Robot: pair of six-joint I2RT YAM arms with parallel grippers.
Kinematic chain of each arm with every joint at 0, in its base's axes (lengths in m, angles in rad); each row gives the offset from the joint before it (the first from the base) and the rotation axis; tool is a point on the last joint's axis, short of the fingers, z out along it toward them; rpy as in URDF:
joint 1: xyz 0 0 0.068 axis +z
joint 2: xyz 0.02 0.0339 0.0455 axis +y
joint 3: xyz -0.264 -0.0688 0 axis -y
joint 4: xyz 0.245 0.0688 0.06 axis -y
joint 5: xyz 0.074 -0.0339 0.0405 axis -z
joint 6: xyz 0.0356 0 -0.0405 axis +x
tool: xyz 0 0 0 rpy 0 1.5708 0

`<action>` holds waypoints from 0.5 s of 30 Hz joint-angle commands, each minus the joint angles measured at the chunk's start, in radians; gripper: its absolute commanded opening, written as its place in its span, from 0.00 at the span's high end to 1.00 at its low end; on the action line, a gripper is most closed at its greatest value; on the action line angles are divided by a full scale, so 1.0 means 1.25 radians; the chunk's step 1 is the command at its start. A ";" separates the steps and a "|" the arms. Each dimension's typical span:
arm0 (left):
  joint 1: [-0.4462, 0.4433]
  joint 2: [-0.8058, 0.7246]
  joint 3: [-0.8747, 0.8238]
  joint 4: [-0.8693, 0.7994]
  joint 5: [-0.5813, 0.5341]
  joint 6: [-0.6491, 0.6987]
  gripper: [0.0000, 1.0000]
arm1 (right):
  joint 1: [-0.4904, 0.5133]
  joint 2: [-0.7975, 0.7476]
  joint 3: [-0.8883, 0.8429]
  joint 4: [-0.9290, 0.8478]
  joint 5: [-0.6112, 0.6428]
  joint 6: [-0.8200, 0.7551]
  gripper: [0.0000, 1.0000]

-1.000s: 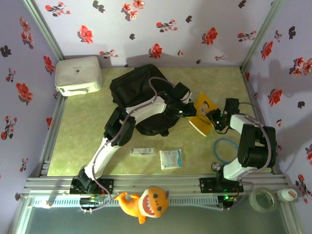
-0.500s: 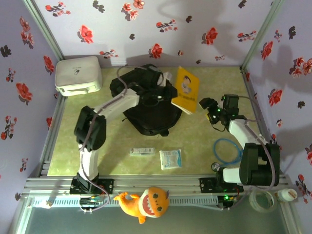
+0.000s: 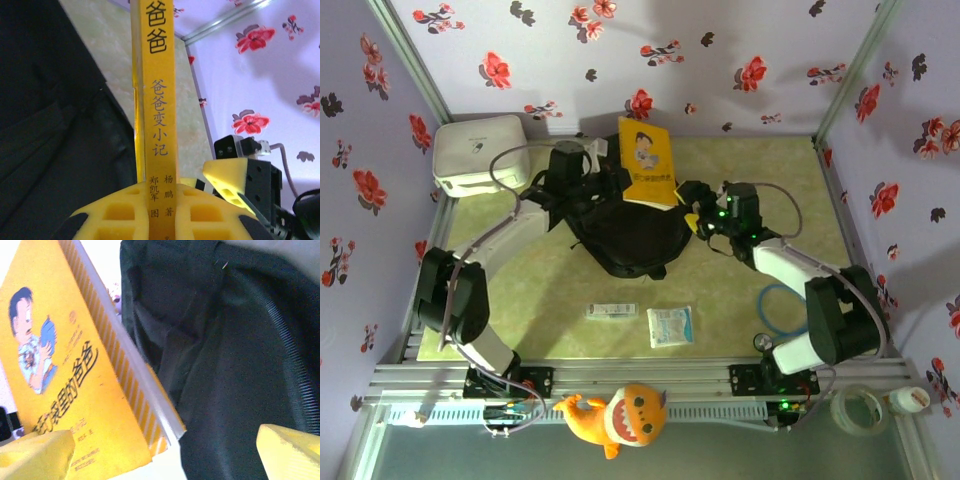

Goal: Pack the student bag
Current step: Pick up the book from the middle-right of the table, then pass the book.

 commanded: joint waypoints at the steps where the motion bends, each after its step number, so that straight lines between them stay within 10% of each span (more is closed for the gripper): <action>1: 0.038 -0.051 -0.040 0.142 -0.014 -0.067 1.00 | 0.057 0.054 0.035 0.128 0.067 0.092 0.05; 15: 0.070 -0.063 -0.144 0.339 -0.057 -0.262 1.00 | 0.200 0.283 0.136 0.457 0.150 0.298 0.05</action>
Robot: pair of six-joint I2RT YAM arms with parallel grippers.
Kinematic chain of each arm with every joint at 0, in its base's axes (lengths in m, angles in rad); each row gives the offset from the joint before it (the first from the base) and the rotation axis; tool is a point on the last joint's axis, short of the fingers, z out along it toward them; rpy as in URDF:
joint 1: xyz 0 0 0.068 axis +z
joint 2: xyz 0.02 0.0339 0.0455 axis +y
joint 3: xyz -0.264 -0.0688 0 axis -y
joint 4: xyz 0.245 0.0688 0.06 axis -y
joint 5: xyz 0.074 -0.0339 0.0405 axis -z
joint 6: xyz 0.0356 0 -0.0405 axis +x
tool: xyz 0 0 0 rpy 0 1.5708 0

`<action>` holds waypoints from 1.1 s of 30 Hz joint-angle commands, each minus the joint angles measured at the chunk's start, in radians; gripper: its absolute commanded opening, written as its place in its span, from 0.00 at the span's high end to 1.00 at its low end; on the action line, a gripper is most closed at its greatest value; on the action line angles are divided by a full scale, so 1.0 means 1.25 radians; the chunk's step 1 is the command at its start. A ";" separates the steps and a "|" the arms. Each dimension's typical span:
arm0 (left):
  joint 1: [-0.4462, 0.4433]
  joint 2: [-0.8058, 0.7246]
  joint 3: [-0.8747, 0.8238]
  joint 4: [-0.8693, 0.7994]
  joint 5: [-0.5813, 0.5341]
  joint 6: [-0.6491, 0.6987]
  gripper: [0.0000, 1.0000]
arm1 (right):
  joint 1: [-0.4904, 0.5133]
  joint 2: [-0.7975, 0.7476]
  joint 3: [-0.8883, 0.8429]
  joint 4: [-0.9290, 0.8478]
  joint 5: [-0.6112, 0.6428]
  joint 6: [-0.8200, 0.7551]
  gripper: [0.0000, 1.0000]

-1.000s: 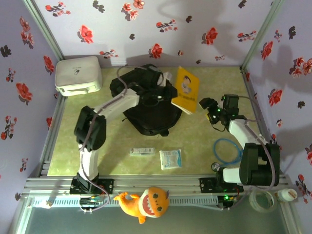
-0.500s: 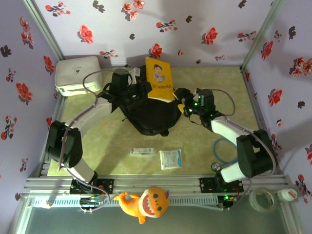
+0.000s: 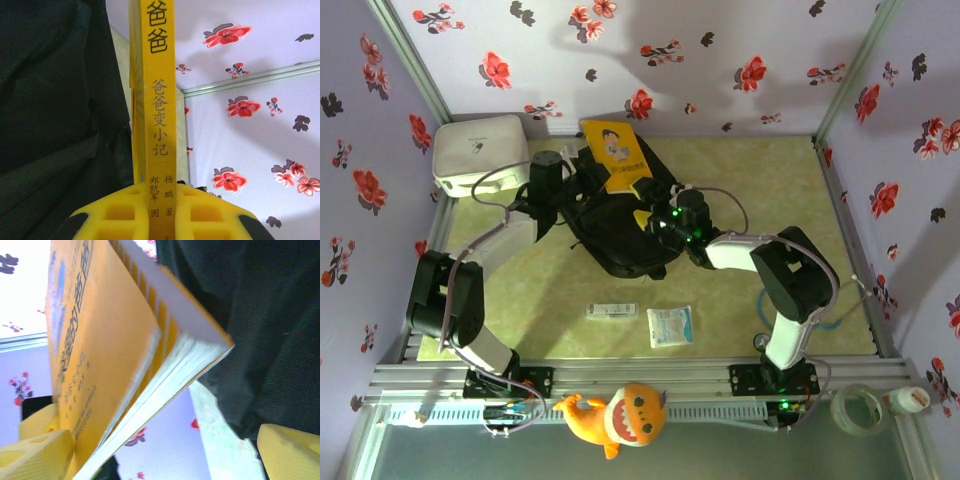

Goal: Pack the student bag
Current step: Pass the book.

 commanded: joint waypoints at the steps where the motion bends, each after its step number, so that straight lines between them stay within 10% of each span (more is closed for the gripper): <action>1: 0.003 -0.044 -0.014 0.128 -0.018 -0.055 1.00 | 0.012 0.022 0.040 0.102 0.040 0.060 0.06; 12: 0.007 -0.095 -0.052 0.136 -0.007 -0.097 1.00 | 0.033 0.007 0.017 0.124 0.171 0.081 0.47; 27: 0.007 -0.126 -0.073 0.062 0.028 -0.067 0.97 | 0.050 -0.018 0.017 0.127 0.198 0.054 0.71; 33: 0.010 -0.146 -0.047 -0.068 0.020 0.061 0.74 | 0.033 -0.125 -0.042 0.020 0.216 -0.033 0.85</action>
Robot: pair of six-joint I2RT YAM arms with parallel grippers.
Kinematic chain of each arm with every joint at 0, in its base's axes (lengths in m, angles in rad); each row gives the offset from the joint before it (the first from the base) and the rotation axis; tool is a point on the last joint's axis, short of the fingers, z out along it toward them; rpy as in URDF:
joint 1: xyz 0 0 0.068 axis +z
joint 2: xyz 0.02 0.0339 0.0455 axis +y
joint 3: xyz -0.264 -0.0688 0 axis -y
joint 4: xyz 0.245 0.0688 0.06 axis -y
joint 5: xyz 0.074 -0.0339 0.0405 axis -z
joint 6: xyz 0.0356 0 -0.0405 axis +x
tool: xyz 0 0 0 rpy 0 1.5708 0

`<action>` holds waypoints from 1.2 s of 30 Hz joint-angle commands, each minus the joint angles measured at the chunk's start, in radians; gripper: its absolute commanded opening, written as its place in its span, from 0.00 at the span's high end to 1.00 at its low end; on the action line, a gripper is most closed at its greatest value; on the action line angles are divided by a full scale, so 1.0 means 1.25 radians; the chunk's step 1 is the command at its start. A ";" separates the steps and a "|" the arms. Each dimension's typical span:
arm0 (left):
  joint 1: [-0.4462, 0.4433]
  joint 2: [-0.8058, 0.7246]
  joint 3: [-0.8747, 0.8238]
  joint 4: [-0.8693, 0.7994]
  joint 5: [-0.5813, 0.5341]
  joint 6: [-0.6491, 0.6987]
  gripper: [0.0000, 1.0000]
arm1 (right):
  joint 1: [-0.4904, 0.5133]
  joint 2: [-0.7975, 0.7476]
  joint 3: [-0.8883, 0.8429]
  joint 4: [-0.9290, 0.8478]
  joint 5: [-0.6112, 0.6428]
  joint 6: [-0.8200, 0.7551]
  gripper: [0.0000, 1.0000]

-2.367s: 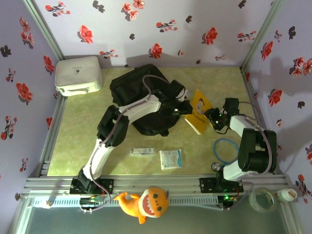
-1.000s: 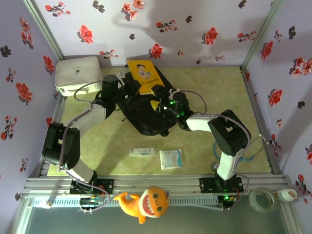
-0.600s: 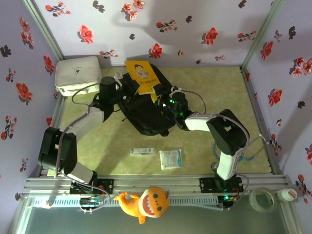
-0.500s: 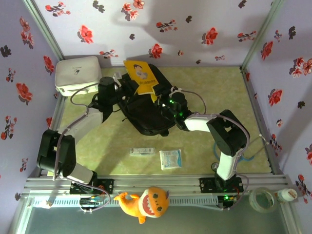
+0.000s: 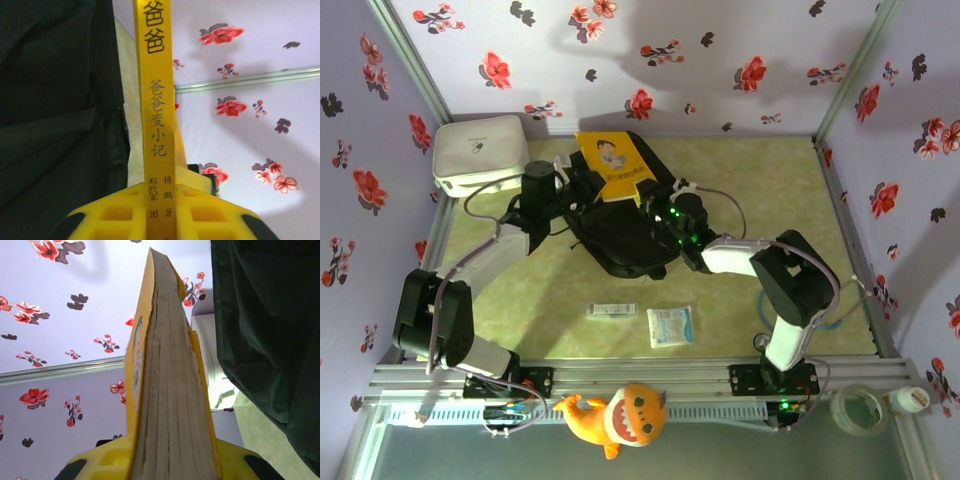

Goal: Pack the student bag
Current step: Pass the book, then open the student bag at the top-center of the table.

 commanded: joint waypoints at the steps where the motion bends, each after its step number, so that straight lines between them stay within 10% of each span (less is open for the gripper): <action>1: 0.008 -0.053 0.042 -0.081 0.002 0.146 0.69 | -0.012 -0.102 -0.024 -0.098 0.030 -0.097 0.87; 8: 0.005 -0.061 0.107 -0.323 -0.068 0.439 0.28 | -0.093 -0.264 -0.019 -0.400 0.012 -0.277 0.92; 16: -0.076 0.016 0.222 -0.522 -0.070 0.752 0.11 | -0.224 -0.395 -0.016 -0.590 -0.015 -0.427 0.93; 26: -0.249 0.105 0.294 -0.735 -0.133 0.997 0.17 | -0.293 -0.502 -0.075 -0.701 0.049 -0.469 0.93; 36: -0.341 0.291 0.449 -0.777 -0.149 0.959 0.34 | -0.331 -0.564 -0.142 -0.705 0.081 -0.470 0.93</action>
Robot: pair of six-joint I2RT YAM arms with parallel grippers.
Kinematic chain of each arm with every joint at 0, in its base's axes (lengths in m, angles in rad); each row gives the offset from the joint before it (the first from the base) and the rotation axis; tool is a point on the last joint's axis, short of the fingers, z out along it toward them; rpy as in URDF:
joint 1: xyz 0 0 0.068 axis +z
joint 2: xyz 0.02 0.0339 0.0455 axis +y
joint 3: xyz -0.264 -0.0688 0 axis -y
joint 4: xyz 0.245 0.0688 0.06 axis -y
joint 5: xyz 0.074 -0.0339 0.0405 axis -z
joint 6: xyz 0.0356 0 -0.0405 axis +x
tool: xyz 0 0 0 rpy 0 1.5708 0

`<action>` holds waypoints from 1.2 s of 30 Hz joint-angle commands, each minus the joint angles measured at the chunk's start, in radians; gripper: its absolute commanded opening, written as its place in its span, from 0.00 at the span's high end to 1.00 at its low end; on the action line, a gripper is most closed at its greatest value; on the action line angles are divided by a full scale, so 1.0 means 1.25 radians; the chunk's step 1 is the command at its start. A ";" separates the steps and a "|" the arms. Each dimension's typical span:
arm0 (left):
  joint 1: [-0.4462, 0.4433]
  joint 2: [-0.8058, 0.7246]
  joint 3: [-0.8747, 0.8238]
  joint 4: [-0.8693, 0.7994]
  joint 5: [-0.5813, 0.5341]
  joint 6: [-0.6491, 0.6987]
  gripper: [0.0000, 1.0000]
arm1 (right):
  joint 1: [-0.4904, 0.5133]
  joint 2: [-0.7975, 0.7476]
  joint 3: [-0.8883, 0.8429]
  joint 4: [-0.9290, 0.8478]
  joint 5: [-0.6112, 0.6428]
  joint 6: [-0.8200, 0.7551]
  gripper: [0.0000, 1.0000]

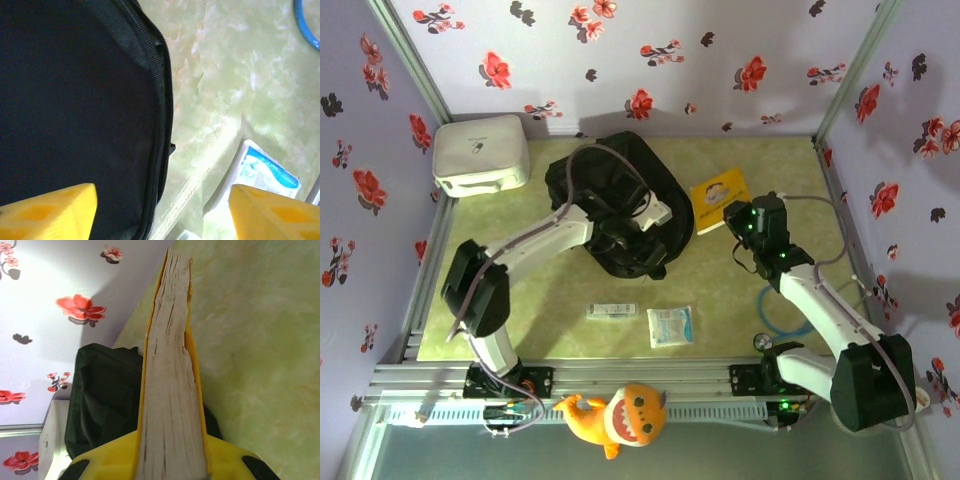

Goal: Pack the student bag
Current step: Open the student bag at the top-center of the table.

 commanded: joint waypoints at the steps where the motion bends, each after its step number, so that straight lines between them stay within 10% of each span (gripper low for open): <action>1: -0.012 0.064 0.065 -0.026 -0.020 -0.013 0.36 | -0.024 -0.048 0.006 0.038 0.025 -0.024 0.93; 15: -0.050 0.304 0.344 -0.058 -0.055 -0.165 0.58 | -0.108 -0.159 -0.024 -0.065 -0.009 -0.070 0.92; 36: -0.043 0.340 0.369 -0.009 -0.124 -0.270 0.95 | -0.143 -0.228 -0.052 -0.117 -0.069 -0.081 0.92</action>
